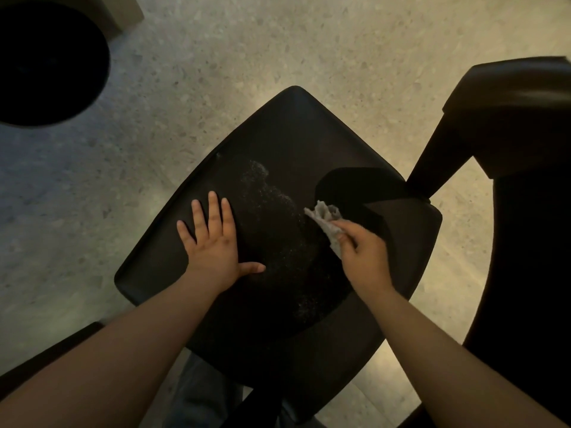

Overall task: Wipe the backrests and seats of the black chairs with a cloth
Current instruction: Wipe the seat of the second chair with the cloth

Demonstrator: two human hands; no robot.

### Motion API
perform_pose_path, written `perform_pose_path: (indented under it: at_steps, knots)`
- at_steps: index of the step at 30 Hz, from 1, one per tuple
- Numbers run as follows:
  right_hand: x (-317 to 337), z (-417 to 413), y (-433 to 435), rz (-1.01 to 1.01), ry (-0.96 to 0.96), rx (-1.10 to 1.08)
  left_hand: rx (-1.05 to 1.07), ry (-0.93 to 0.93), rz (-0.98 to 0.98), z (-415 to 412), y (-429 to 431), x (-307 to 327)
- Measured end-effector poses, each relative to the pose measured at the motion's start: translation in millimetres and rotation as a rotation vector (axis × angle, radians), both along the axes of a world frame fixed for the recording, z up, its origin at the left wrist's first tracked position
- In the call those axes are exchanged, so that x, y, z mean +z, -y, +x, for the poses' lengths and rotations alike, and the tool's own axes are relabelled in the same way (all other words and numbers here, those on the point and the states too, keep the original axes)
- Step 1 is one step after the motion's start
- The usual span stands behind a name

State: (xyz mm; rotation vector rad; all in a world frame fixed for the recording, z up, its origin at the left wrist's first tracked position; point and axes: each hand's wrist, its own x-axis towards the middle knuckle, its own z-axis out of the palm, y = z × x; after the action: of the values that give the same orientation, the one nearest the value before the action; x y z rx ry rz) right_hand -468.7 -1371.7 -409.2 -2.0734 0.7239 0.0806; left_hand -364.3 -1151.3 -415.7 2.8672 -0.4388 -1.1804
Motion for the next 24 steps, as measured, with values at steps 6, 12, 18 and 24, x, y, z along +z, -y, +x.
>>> perform_pose_path:
  at_steps: [6,12,18,24]
  knots:
    - [7,1,51,-0.16,-0.031,-0.243,-0.085,0.072,-0.06,-18,-6,10]
    - [-7,-2,50,-0.12,-0.146,-0.298,-0.179,-0.007,-0.005,-42,17,3]
    - [1,-29,16,0.027,-0.042,-0.149,-0.166,-0.045,0.07,-41,23,-3]
    - [16,-29,63,-0.217,-0.097,-0.437,-0.164,-0.06,0.112,-40,25,-3]
